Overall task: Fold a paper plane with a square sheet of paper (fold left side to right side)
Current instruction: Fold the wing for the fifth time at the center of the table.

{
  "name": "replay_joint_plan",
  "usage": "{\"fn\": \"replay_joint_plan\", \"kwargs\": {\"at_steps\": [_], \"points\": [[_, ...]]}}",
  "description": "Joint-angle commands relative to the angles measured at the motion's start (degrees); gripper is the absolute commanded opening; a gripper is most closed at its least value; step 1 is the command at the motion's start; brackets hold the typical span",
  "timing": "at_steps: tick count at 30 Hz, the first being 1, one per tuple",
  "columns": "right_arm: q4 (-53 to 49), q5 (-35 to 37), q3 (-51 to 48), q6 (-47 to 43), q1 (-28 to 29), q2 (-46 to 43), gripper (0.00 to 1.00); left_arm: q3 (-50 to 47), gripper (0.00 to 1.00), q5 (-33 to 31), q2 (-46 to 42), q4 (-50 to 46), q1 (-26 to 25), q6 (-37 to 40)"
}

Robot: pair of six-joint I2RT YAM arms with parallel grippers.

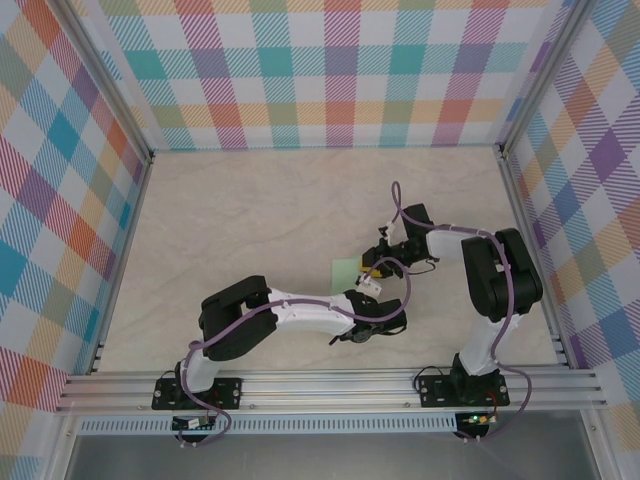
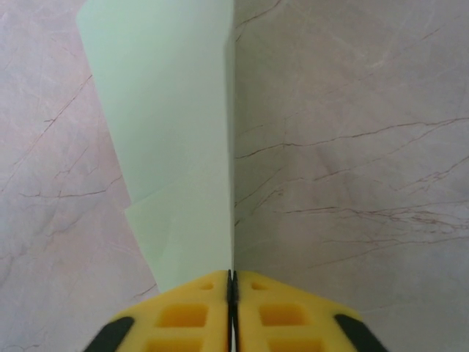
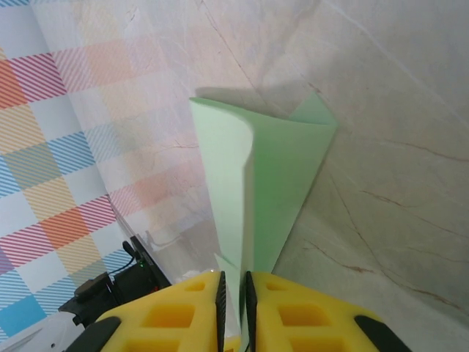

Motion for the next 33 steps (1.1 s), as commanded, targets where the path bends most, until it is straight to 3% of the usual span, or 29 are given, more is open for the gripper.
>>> {"fn": "replay_joint_plan", "kwargs": {"at_steps": [1, 5, 11, 18, 24, 28, 33], "points": [[-3.25, -0.17, 2.07, -2.90, -1.66, -3.40, 0.21, 1.17, 0.04, -1.24, 0.02, -1.30, 0.74, -0.46], [-8.00, 4.38, 3.64, -5.24, -3.30, -7.70, 0.32, 1.14, 0.00, -0.86, -0.61, -0.86, 0.81, -0.10], [-14.45, 17.83, 3.16, -6.26, -5.95, -17.28, 0.60, 1.05, 0.00, 2.97, -2.53, 0.54, 1.86, 1.22], [-14.21, 28.32, -3.45, -3.18, -8.32, -30.99, 0.83, -0.87, 0.00, 13.98, -6.03, 6.34, 5.21, 2.29], [-10.37, 25.49, -8.59, -2.11, -8.32, -34.35, 0.86, -6.74, 0.00, 24.31, -11.22, 15.51, 9.37, 0.62], [-3.16, 18.30, -13.84, 0.18, -7.80, -33.08, 0.85, -14.02, 0.00, 31.77, -14.98, 26.38, 12.50, -1.89], [2.24, 15.03, -16.50, 0.33, -4.85, -29.85, 0.81, -21.32, 0.00, 37.94, -17.61, 36.79, 15.51, -4.15]]}}
